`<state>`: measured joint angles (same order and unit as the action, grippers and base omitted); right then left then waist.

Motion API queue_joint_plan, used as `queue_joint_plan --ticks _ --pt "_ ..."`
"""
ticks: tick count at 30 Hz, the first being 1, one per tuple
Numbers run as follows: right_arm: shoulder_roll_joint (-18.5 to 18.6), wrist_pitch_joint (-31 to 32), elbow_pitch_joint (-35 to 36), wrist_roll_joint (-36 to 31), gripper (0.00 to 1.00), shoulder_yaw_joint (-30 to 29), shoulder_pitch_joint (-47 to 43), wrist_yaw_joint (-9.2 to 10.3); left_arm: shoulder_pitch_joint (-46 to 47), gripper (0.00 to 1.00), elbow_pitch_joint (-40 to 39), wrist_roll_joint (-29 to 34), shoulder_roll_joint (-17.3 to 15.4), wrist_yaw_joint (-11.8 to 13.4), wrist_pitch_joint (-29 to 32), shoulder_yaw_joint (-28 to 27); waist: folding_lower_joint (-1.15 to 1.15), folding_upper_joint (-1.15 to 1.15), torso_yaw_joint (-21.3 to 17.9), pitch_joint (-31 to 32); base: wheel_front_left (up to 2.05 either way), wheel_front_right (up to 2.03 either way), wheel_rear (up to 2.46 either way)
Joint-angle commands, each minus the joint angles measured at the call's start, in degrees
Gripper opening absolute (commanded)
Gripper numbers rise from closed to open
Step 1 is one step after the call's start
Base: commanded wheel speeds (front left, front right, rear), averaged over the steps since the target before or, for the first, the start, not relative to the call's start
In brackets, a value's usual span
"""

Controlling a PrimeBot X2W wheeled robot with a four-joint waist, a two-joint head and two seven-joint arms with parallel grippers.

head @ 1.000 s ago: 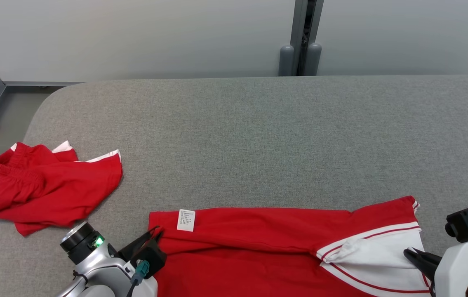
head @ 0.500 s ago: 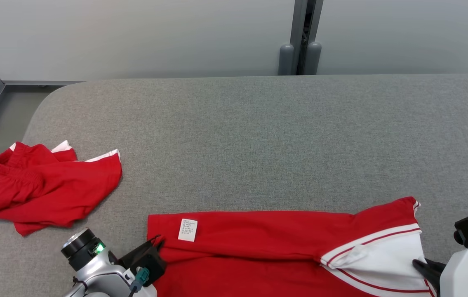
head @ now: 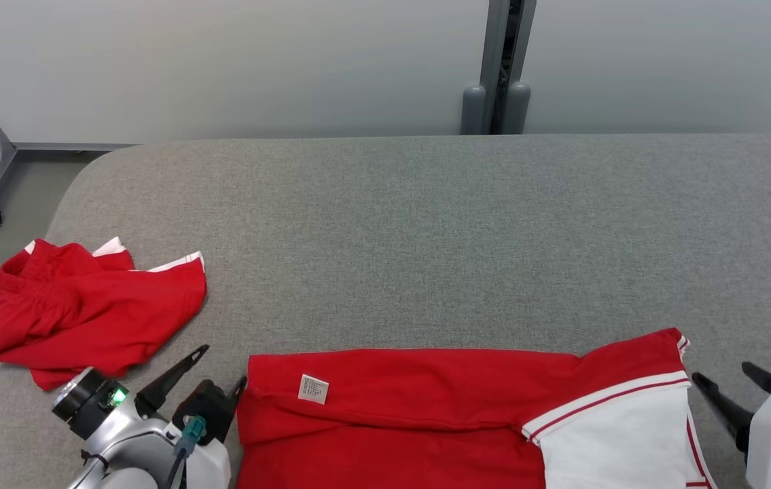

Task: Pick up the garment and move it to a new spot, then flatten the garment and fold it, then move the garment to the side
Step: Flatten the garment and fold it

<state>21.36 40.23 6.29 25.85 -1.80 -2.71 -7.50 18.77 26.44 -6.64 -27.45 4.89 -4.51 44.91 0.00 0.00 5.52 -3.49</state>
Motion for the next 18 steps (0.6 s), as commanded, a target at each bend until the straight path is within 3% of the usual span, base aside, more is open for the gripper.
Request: queue_joint_plan --ticks 1,10,18 --pt "-0.4 -2.1 0.2 -1.0 1.0 -0.5 1.0 0.01 -0.4 1.0 -0.9 -0.7 -0.1 1.1 -0.3 -1.0 0.0 0.0 0.1 0.4 0.0 0.0 0.0" --pt "-3.6 -16.9 -0.8 -3.9 1.0 -0.1 4.2 0.01 -3.1 1.0 -8.3 -6.0 2.0 9.8 -3.8 -8.1 0.0 0.0 -0.2 1.5 0.0 0.0 0.0" --pt "-7.0 -31.5 -4.8 -3.4 1.0 -0.3 5.4 0.01 -6.8 1.0 -10.5 -11.3 6.5 13.9 -10.4 -15.1 0.0 0.0 -1.1 2.0 0.0 0.0 0.0"
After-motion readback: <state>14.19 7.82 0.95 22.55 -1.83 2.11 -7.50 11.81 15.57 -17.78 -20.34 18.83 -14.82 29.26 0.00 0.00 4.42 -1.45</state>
